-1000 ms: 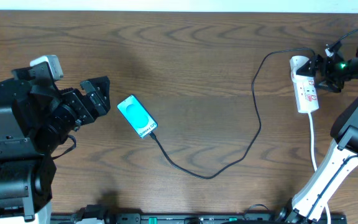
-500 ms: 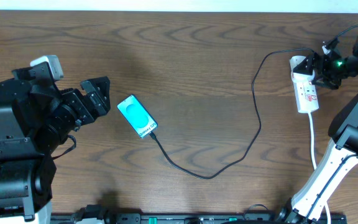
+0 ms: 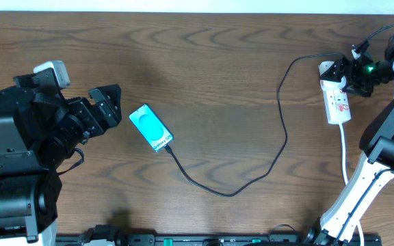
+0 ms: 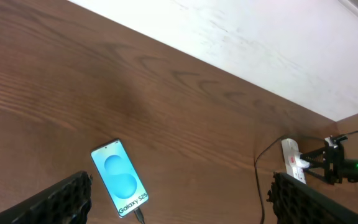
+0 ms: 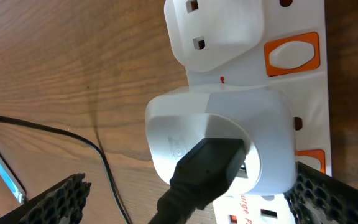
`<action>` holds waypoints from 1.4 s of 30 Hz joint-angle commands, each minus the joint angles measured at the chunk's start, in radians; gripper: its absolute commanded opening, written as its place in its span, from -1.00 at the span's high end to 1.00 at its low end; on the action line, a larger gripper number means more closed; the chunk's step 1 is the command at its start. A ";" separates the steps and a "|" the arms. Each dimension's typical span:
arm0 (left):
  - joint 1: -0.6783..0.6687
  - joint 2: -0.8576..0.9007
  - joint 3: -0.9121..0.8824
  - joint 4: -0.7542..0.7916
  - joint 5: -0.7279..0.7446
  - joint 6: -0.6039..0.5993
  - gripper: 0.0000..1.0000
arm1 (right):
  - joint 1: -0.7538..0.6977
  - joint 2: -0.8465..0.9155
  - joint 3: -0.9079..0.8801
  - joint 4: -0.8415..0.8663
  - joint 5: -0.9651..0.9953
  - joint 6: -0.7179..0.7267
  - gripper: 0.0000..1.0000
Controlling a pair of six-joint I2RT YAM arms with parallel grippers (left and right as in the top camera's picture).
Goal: Plug charger to phone and switch on socket
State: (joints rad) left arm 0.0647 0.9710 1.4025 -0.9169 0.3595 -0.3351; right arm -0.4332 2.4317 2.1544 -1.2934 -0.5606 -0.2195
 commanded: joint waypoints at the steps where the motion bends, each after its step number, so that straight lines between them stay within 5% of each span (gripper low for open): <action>1: 0.002 0.002 0.011 -0.003 -0.014 0.021 -0.84 | 0.016 0.003 0.016 -0.005 -0.014 -0.013 -0.99; 42: 0.002 0.002 0.011 -0.010 -0.014 0.021 -0.84 | 0.024 0.009 -0.089 0.031 -0.014 -0.014 -0.99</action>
State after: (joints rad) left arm 0.0647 0.9710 1.4025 -0.9241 0.3595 -0.3351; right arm -0.4305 2.4187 2.1033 -1.2755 -0.5690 -0.2195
